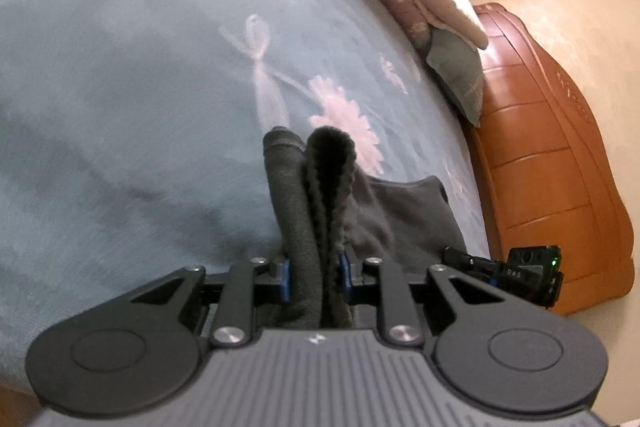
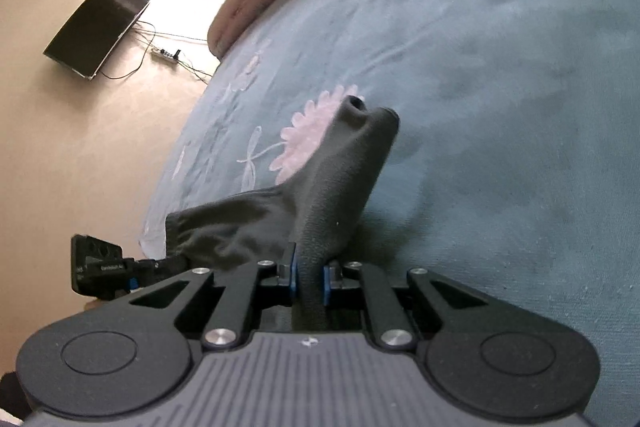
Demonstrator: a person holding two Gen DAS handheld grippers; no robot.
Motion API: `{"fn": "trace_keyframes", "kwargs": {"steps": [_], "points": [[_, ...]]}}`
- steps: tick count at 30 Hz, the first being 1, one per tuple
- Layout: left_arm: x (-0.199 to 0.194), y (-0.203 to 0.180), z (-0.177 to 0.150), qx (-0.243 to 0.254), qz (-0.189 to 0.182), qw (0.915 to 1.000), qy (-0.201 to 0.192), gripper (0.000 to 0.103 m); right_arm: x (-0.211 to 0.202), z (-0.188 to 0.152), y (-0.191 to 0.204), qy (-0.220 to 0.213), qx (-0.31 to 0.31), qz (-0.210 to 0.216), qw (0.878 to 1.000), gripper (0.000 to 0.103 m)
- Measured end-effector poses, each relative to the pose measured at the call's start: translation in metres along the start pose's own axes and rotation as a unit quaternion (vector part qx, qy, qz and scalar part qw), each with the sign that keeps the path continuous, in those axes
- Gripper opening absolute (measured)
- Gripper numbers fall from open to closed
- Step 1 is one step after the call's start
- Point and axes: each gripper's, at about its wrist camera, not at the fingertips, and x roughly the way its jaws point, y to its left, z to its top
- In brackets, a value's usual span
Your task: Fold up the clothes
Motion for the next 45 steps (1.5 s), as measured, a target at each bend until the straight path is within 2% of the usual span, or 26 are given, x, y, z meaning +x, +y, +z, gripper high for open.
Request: {"fn": "trace_keyframes", "kwargs": {"steps": [4,9,17,20,25,32,34,39,43,45], "points": [[0.005,-0.027,0.011,0.03,-0.005,0.9995,0.003,0.021,-0.019,0.0,0.005,-0.022,-0.011,0.0,1.0,0.013],[0.029,-0.066,0.028,0.07,-0.013,0.9973,0.017,0.021,-0.064,-0.004,0.005,-0.068,-0.017,-0.01,0.998,0.013],[0.119,-0.154,0.05,0.137,-0.044,0.9869,0.072,0.021,-0.157,-0.025,-0.019,-0.155,0.0,-0.051,0.987,0.013],[0.163,-0.194,0.051,0.169,-0.058,0.9785,0.103,0.021,-0.195,-0.041,-0.035,-0.192,0.019,-0.07,0.979,0.013],[0.241,-0.263,0.048,0.223,-0.08,0.9596,0.153,0.021,-0.252,-0.067,-0.061,-0.245,0.049,-0.113,0.962,0.014],[0.347,-0.356,0.042,0.284,-0.104,0.9307,0.206,0.021,-0.317,-0.1,-0.093,-0.317,0.092,-0.167,0.929,0.014],[0.377,-0.383,0.04,0.301,-0.111,0.9211,0.22,0.021,-0.328,-0.105,-0.1,-0.335,0.102,-0.18,0.919,0.014],[0.436,-0.441,0.033,0.337,-0.12,0.9038,0.235,0.021,-0.345,-0.111,-0.119,-0.377,0.132,-0.2,0.895,0.014],[0.477,-0.474,0.029,0.353,-0.121,0.896,0.24,0.021,-0.343,-0.113,-0.132,-0.404,0.158,-0.203,0.878,0.015],[0.497,-0.489,0.03,0.361,-0.119,0.8933,0.24,0.021,-0.34,-0.115,-0.136,-0.41,0.168,-0.201,0.874,0.015]]}}
